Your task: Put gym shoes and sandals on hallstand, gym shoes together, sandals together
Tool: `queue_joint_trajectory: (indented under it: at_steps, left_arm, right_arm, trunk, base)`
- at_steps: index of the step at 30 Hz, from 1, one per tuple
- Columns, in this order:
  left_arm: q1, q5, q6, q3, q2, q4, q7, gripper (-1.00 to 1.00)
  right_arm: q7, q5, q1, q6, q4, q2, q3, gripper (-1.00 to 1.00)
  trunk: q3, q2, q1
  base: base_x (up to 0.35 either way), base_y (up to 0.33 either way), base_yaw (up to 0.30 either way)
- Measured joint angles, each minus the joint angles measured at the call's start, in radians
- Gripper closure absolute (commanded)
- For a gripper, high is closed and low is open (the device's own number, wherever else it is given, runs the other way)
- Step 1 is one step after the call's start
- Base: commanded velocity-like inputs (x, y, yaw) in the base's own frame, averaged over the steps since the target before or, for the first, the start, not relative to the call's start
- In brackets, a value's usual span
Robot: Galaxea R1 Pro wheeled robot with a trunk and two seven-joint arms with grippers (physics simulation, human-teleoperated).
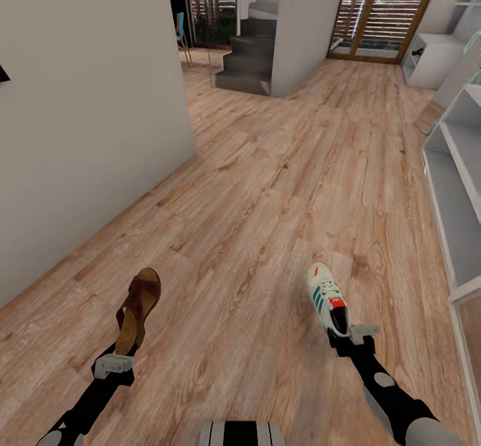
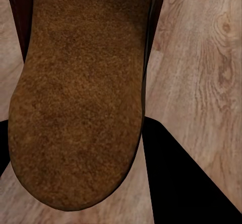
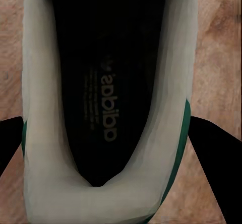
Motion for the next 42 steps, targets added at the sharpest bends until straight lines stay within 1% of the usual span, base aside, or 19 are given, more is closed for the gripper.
queue_joint_trajectory:
  at_steps: [2,5,6,10,12,13,14,16,21,24,27,35,36,38,42]
  left_arm:
    - [0.0,0.0,0.0,0.001,0.0,0.0,0.001,1.0]
    - [0.0,0.001,0.0,0.005,0.001,0.0,0.005,1.0]
    - [0.0,0.0,0.0,0.005,0.001,0.0,0.005,1.0]
    - [-0.001,0.003,0.001,0.033,0.003,0.0,0.015,1.0]
    - [-0.001,0.003,0.001,0.053,0.003,0.0,0.017,1.0]
    - [-0.001,0.005,0.003,0.072,0.004,-0.002,0.018,1.0]
    - [-0.001,0.002,0.002,0.078,0.004,-0.003,0.019,1.0]
    - [-0.001,0.003,0.002,0.089,0.006,-0.005,0.019,1.0]
    - [-0.007,0.002,0.006,0.103,0.009,-0.011,0.021,1.0]
    - [-0.016,0.0,0.009,0.108,0.01,-0.014,0.023,1.0]
    - [-0.026,-0.003,0.01,0.11,0.01,-0.015,0.023,1.0]
    - [-0.035,-0.007,0.006,0.111,0.015,0.001,0.022,1.0]
    - [-0.035,-0.008,0.006,0.111,0.015,0.001,0.022,1.0]
    - [-0.036,-0.008,0.007,0.109,0.018,0.003,0.02,1.0]
    - [-0.037,-0.01,0.009,0.103,0.022,-0.006,0.017,1.0]
  right_arm:
    - [0.018,0.0,-0.001,0.038,-0.018,-0.025,0.001,1.0]
    - [0.069,0.0,0.001,0.103,-0.059,-0.059,0.001,1.0]
    - [0.069,0.0,0.001,0.103,-0.059,-0.06,0.002,1.0]
    - [0.137,-0.006,0.005,0.172,-0.107,-0.093,-0.026,1.0]
    - [0.159,-0.008,0.01,0.19,-0.12,-0.102,-0.04,1.0]
    - [0.172,-0.009,0.016,0.201,-0.128,-0.109,-0.05,1.0]
    - [0.178,-0.009,0.02,0.205,-0.131,-0.111,-0.054,1.0]
    - [0.185,-0.009,0.031,0.211,-0.137,-0.115,-0.06,1.0]
    - [0.189,-0.009,0.052,0.214,-0.147,-0.119,-0.066,1.0]
    - [0.187,-0.009,0.062,0.206,-0.151,-0.119,-0.068,1.0]
    - [0.186,-0.008,0.069,0.181,-0.153,-0.119,-0.068,1.0]
    - [0.178,-0.005,0.095,0.076,-0.154,-0.118,-0.068,1.0]
    - [0.178,-0.005,0.095,0.076,-0.154,-0.118,-0.068,1.0]
    - [0.173,-0.005,0.103,0.049,-0.154,-0.117,-0.068,1.0]
    - [0.144,-0.005,0.131,-0.002,-0.161,-0.116,-0.069,1.0]
  trunk:
    - [0.003,0.0,0.0]
    - [0.008,0.0,0.0]
    - [0.009,0.0,0.0]
    - [0.016,0.0,0.0]
    - [0.019,0.0,0.0]
    - [0.02,0.0,0.0]
    - [0.022,0.0,0.0]
    - [0.025,0.0,0.0]
    - [0.033,0.0,0.0]
    - [0.037,0.0,0.0]
    - [0.042,0.0,0.0]
    - [0.054,0.0,0.0]
    - [0.056,0.0,0.0]
    - [0.059,0.0,0.0]
    - [0.065,0.0,0.0]
  base:
    - [0.0,0.0,0.0]
    - [0.0,0.0,0.0]
    - [0.0,0.0,0.0]
    - [0.0,0.0,0.0]
    - [0.0,0.0,0.0]
    - [0.0,0.0,0.0]
    - [0.0,0.0,0.0]
    - [0.0,0.0,0.0]
    - [0.0,0.0,0.0]
    - [0.0,0.0,0.0]
    - [0.0,0.0,0.0]
    - [0.0,0.0,0.0]
    - [0.0,0.0,0.0]
    - [0.0,0.0,0.0]
    - [0.0,0.0,0.0]
